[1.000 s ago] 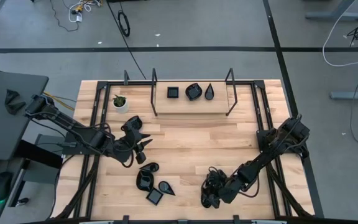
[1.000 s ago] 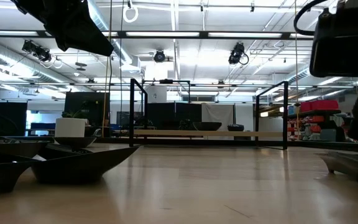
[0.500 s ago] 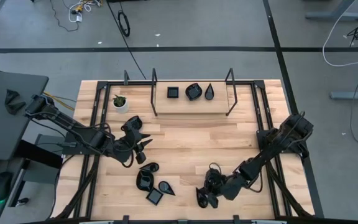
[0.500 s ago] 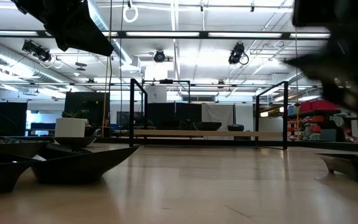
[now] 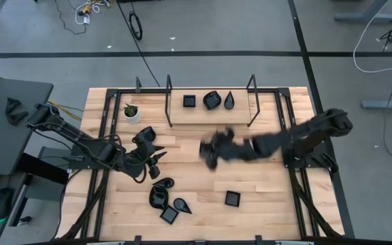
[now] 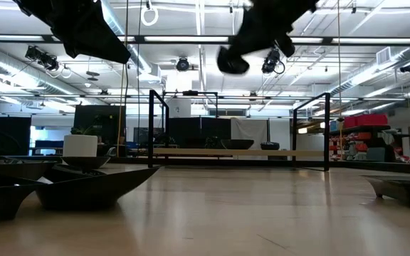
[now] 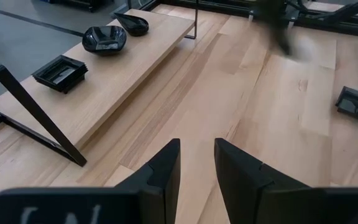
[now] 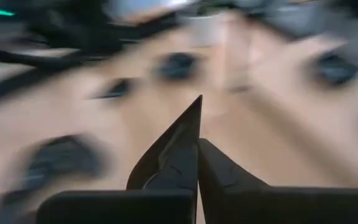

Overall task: Pick & Place Mini shaped plates
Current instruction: Stack the black teardrop shaped bowl on top of the other black teardrop shape bowl on the shelf

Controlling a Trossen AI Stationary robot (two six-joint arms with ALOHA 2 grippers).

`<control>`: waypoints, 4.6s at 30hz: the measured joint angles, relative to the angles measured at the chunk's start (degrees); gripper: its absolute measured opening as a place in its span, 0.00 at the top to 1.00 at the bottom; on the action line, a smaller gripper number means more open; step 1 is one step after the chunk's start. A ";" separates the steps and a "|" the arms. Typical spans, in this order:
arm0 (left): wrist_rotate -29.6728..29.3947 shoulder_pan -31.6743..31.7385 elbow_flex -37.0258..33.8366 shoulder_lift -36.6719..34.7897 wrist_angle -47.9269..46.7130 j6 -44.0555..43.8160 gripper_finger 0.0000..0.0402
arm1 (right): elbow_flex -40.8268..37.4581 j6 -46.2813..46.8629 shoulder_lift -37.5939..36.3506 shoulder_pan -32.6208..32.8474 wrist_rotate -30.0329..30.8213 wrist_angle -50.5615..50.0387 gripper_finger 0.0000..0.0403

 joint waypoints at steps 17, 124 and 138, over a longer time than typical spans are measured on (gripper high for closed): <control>-0.20 0.25 0.00 0.00 0.02 -0.04 0.74 | -1.91 -20.02 0.00 -43.26 -8.39 -9.26 0.99; 1.55 1.95 0.00 0.00 0.04 -1.40 0.74 | -3.05 -17.48 7.03 -47.91 -22.05 -9.91 0.99; 1.55 1.95 0.00 -0.01 0.02 -1.45 0.74 | -3.07 -17.96 7.74 -48.21 -22.28 -10.00 1.00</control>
